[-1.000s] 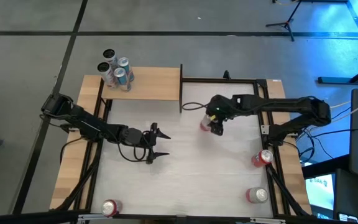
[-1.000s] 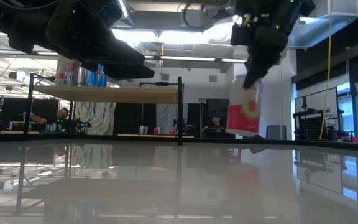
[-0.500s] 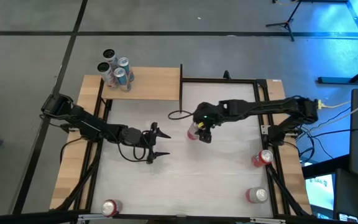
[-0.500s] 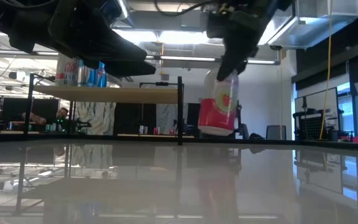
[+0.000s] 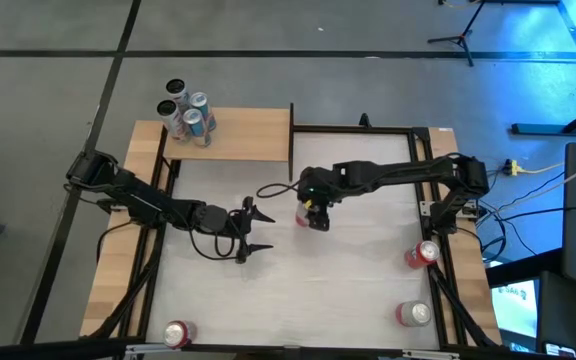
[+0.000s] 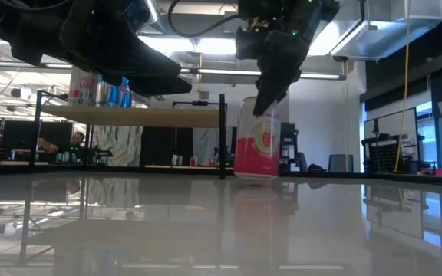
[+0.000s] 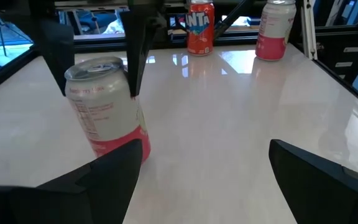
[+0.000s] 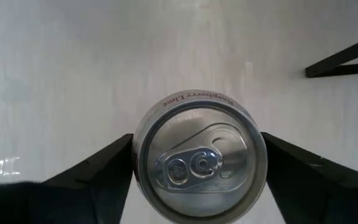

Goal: Place canned beverage on shelf
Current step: Put the top pink white soda can on the shelf

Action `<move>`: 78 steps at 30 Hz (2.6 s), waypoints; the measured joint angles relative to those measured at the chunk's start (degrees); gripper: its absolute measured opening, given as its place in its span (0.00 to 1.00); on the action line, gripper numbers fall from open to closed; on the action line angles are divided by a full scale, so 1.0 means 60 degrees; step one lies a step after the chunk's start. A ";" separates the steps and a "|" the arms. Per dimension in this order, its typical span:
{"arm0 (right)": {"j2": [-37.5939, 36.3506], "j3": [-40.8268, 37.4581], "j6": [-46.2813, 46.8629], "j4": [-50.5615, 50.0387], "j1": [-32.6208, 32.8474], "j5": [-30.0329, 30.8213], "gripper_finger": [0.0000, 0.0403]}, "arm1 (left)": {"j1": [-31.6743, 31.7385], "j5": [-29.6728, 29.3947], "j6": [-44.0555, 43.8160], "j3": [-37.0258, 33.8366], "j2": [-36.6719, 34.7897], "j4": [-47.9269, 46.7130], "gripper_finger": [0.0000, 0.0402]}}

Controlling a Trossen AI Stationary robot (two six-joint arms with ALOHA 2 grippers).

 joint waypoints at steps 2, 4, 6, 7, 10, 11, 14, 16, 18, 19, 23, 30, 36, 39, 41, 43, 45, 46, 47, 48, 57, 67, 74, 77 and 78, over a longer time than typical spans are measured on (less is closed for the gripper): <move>0.0027 -0.0001 -0.0031 0.0012 0.0000 -0.0019 0.83 | -0.0001 0.0000 0.0000 0.0000 0.0000 0.0004 0.85; 0.0028 -0.0001 -0.0028 0.0059 0.0000 -0.0024 0.89 | 0.0001 0.0001 0.0000 0.0000 0.0000 0.0006 0.85; 0.0014 0.0011 -0.0067 0.0018 0.0004 -0.0020 0.93 | -0.0001 0.0000 0.0000 0.0000 0.0000 0.0011 0.85; -0.0004 0.0050 -0.0081 -0.0071 0.0000 -0.0021 0.95 | 0.0001 0.0001 0.0000 0.0000 0.0000 0.0011 0.85; -0.0194 0.0274 -0.0096 -0.0481 0.0000 -0.0022 0.98 | -0.0001 0.0000 0.0000 0.0000 0.0000 0.0018 0.85; -0.0313 0.0339 -0.0096 -0.0676 0.0000 -0.0020 0.98 | 0.0002 0.0000 0.0000 0.0000 0.0000 0.0018 0.85; -0.0790 0.0302 -0.0030 -0.1137 0.0000 -0.0020 0.96 | 0.0000 0.0000 -0.0013 0.0000 0.0000 0.0025 0.85; -0.1231 0.0167 0.0037 -0.1306 0.0004 0.0025 0.96 | -0.0001 0.0001 -0.0110 0.0000 0.0000 0.0029 0.85; -0.1773 -0.0089 0.0190 -0.1245 0.0004 0.0260 0.96 | -0.0001 0.0000 -0.0202 0.0000 0.0000 0.0033 0.85; -0.2087 -0.0295 0.0201 -0.1205 0.0003 0.0400 0.96 | 0.0002 0.0003 -0.0215 0.0000 0.0000 0.0033 0.85; -0.3392 -0.1574 0.0274 -0.0698 0.0000 0.0706 0.96 | -0.0009 0.0379 -0.0120 0.0000 0.0000 0.0009 0.85; -0.5497 -0.4391 0.0458 0.1018 -0.0002 0.0840 0.96 | 0.0002 0.0140 -0.0005 0.0000 0.0000 0.0435 0.85; -0.6390 -0.5686 0.0343 0.2246 -0.0004 0.1543 0.96 | 0.0002 -0.1111 0.0159 0.0007 0.0000 0.0459 0.85; -0.6438 -0.5735 0.0114 0.2357 -0.0007 0.1981 0.96 | 0.0021 -0.1343 0.0321 0.0022 0.0000 0.0430 0.86; -0.6438 -0.5739 -0.0078 0.2430 -0.0007 0.2421 0.96 | 0.0091 -0.1486 0.0324 0.0145 0.0000 0.0406 0.88; -0.6438 -0.5739 -0.0232 0.2718 -0.0007 0.2847 0.96 | 0.0242 -0.1552 0.0322 0.0298 0.0000 0.0366 0.93; -0.6438 -0.5739 -0.0289 0.2963 -0.0011 0.3143 0.96 | 0.0403 -0.1528 0.0273 0.0486 0.0000 0.0300 0.97; -0.6438 -0.5739 -0.0307 0.3009 -0.0011 0.3230 0.96 | 0.0465 -0.1453 0.0252 0.0586 0.0000 0.0247 0.98; -0.6438 -0.5739 -0.0311 0.3023 -0.0011 0.3286 0.96 | 0.0499 -0.1434 0.0222 0.0680 0.0000 0.0209 0.98; -0.6438 -0.5739 -0.0311 0.3011 -0.0007 0.3319 0.96 | 0.0505 -0.1437 0.0140 0.0740 0.0000 0.0202 0.98; -0.6722 -0.5753 -0.0745 0.3187 0.0000 0.3162 0.96 | 0.0262 -0.0712 0.0021 0.0849 0.0000 0.0551 0.96; -0.8812 -0.7151 -0.2292 0.5658 -0.0004 0.2609 0.96 | 0.0922 -0.0998 -0.1112 0.2932 0.0511 -0.2559 0.96; -1.0794 -0.7914 -0.2566 0.5620 -0.0007 0.1933 0.96 | 0.1537 -0.0199 -0.1017 0.5930 0.1733 -0.6307 0.96; -1.1542 -0.8118 -0.2561 0.5564 -0.0004 0.1918 0.96 | 0.1855 0.0706 -0.1008 0.6839 0.2303 -0.6934 0.96; -1.1759 -0.8193 -0.2510 0.5564 -0.0007 0.1913 0.96 | 0.1966 0.0915 -0.1005 0.7100 0.2512 -0.7107 0.96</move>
